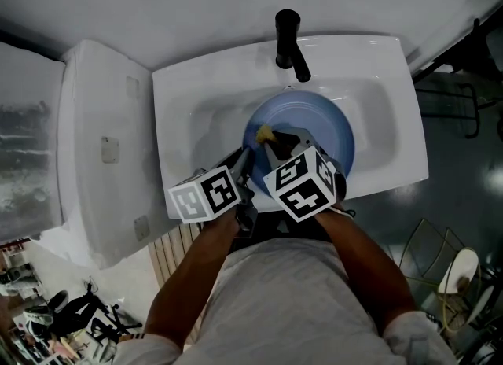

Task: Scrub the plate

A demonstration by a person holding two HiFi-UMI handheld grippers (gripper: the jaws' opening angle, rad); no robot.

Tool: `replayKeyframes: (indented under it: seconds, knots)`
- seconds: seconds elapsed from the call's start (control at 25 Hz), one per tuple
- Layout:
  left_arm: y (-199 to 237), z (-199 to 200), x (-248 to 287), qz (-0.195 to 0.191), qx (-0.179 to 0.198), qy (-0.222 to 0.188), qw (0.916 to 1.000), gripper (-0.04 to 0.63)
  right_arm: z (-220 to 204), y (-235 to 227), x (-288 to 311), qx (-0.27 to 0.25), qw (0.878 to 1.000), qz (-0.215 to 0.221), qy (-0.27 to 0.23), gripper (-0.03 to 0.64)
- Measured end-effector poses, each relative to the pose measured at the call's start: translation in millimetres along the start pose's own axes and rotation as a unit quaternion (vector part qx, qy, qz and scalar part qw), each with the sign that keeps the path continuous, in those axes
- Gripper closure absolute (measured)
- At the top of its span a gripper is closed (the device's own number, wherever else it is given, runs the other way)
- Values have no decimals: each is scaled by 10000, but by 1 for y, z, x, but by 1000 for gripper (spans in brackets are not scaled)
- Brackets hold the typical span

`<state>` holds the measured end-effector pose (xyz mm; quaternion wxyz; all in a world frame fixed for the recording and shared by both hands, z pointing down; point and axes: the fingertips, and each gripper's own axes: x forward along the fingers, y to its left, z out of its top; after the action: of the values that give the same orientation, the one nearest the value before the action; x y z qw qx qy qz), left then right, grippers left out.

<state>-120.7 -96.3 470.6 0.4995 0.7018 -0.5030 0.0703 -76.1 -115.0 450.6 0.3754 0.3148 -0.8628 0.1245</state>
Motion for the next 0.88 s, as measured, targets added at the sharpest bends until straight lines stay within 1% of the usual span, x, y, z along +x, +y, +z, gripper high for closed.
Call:
replayKeyframes:
  seconds: [0.2, 0.36, 0.52, 0.64, 0.72, 0.88]
  knots:
    - [2, 2, -1, 1, -35, -19, 10000, 565, -24, -42, -15, 153, 9986, -459, 207, 554]
    - [2, 4, -2, -1, -34, -48, 10000, 563, -52, -81, -34, 501, 9936, -924, 420, 554]
    - [2, 4, -2, 16, -31, -60, 10000, 563, -66, -101, -47, 592, 9896, -1196, 540, 554]
    - [2, 3, -1, 34, -38, -64, 10000, 563, -64, -96, -51, 561, 9902, -1179, 500, 554]
    - [2, 4, -1, 42, -34, -67, 10000, 563, -54, -84, -54, 531, 9924, -1043, 370, 554]
    - [3, 3, 0, 58, -84, -69, 9999, 563, -28, -36, -52, 373, 9983, -446, 70, 554]
